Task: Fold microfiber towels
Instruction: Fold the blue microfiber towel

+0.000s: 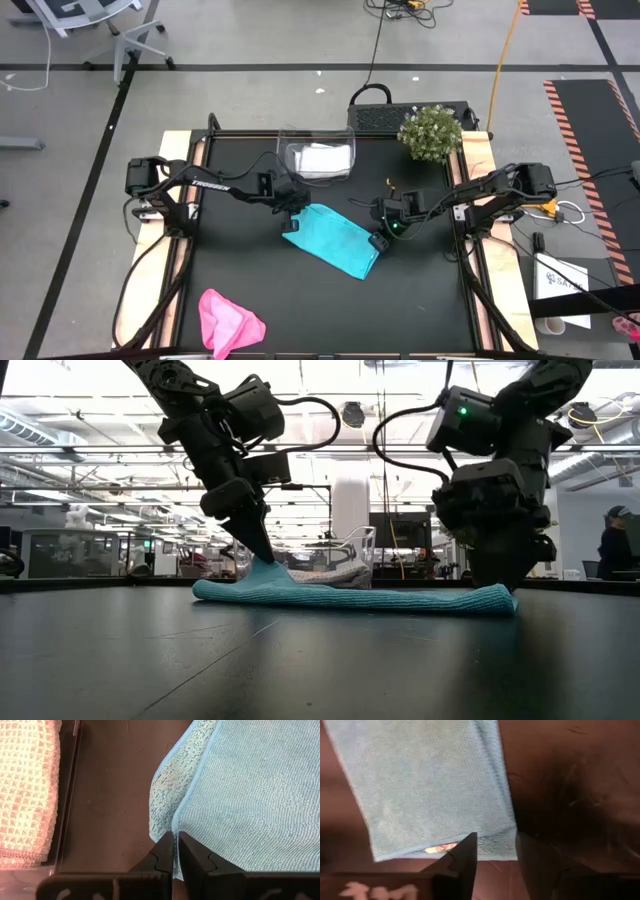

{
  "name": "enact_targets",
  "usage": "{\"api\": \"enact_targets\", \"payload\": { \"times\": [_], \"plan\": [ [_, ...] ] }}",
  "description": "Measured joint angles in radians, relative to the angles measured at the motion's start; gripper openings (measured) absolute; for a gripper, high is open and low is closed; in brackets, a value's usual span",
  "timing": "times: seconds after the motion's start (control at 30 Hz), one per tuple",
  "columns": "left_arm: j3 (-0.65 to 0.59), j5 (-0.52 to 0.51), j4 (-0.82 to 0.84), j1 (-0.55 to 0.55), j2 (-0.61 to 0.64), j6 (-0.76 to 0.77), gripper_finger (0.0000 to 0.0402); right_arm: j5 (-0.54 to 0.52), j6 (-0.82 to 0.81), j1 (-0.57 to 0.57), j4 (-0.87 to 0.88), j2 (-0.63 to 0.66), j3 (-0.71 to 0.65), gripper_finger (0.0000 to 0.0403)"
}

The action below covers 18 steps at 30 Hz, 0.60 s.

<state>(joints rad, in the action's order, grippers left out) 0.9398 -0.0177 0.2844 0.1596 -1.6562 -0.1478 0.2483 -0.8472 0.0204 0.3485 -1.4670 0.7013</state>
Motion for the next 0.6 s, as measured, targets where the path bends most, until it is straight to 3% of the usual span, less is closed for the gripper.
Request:
{"api": "enact_targets", "payload": {
  "times": [0.2,0.6],
  "plan": [
    [0.0,0.0,0.0,0.0,0.0,0.004,0.0031,-0.004,-0.006,0.014,-0.043,0.001,-0.017,0.0156],
    [0.0,0.0,0.002,0.0,0.0,0.022,0.0031,-0.004,0.02,0.056,-0.093,0.0,-0.022,0.0149]
  ]
}}
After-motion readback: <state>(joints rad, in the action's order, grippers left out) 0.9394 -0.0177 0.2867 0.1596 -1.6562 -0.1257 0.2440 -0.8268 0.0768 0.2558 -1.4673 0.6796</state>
